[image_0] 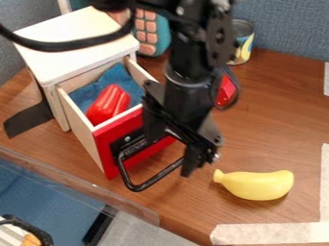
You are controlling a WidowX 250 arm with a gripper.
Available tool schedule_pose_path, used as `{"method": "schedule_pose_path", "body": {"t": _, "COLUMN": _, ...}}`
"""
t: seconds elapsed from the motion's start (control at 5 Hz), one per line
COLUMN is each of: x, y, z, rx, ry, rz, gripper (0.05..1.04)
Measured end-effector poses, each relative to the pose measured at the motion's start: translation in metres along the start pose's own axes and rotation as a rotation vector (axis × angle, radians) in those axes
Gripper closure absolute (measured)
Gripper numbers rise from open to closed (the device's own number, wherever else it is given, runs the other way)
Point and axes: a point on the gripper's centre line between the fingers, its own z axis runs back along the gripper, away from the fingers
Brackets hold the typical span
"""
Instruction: Close the drawer
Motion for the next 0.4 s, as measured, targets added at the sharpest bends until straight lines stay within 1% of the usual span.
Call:
{"method": "schedule_pose_path", "body": {"t": 0.2, "x": 0.0021, "y": -0.0095, "z": -0.0097, "rx": 0.02, "ry": 0.004, "rz": -0.024, "gripper": 0.084}}
{"method": "schedule_pose_path", "body": {"t": 0.4, "x": 0.0013, "y": -0.0181, "z": -0.0192, "rx": 0.012, "ry": 0.002, "rz": -0.041, "gripper": 0.084}}
